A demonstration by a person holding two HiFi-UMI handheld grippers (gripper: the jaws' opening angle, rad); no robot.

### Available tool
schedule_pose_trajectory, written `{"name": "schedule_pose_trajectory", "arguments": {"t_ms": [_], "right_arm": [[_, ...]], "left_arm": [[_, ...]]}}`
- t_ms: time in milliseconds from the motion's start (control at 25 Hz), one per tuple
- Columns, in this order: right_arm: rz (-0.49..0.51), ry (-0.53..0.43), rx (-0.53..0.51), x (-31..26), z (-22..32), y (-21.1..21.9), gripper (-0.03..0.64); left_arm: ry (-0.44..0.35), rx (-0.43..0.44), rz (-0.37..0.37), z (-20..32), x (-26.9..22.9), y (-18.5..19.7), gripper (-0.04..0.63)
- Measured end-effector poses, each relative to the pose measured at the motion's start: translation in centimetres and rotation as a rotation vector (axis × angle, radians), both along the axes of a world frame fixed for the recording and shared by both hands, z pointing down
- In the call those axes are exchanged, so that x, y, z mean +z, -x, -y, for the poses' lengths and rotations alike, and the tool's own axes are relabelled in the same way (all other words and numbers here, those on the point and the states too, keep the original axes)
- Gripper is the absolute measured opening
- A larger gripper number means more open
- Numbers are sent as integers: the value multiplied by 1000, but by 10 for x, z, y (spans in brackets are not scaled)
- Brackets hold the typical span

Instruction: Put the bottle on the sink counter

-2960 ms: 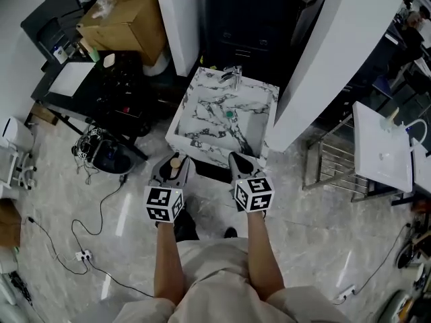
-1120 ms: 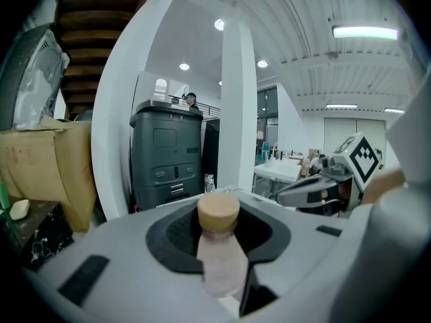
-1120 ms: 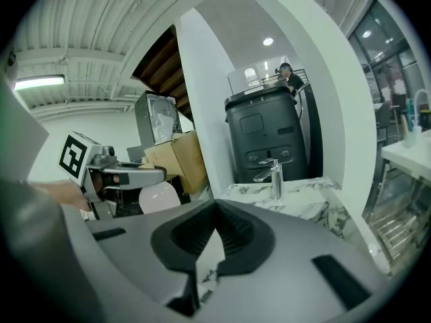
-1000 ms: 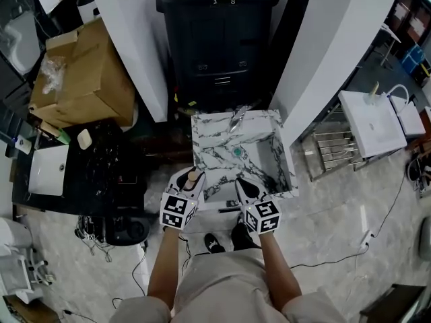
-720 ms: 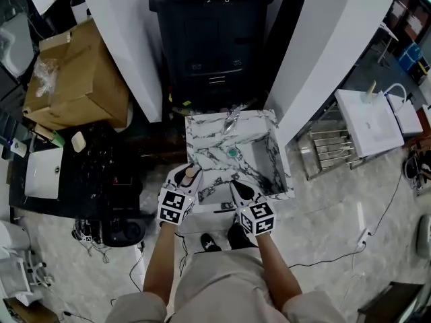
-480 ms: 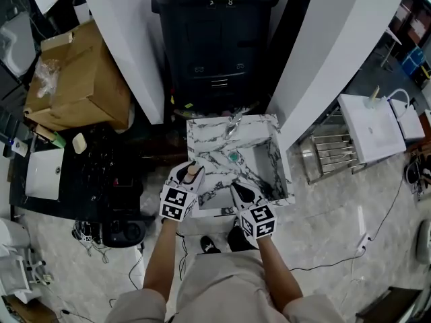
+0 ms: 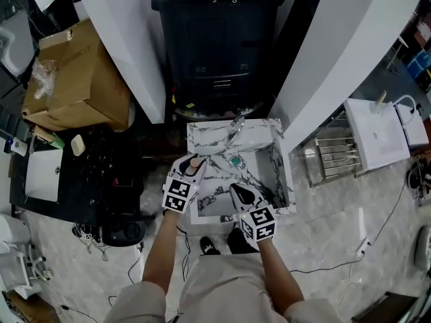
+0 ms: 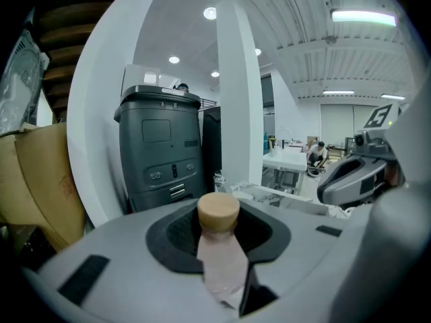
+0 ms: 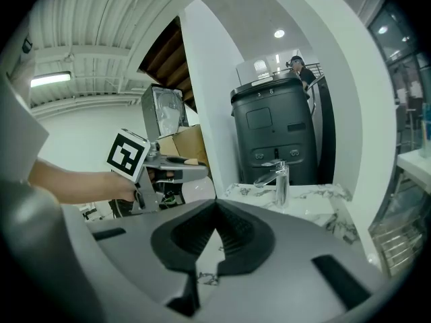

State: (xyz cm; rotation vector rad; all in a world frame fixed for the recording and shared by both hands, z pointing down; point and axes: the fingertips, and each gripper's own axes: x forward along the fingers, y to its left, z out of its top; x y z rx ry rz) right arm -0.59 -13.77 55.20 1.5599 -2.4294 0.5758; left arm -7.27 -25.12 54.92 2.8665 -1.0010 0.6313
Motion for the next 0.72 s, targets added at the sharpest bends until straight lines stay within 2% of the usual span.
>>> {"name": "schedule_pose_trajectory", "arguments": {"t_ms": [720], "right_arm": [[-16,37,24,9,12,-19,5]], "left_arm": [[-25,25,1,62,13,-34,118]]}}
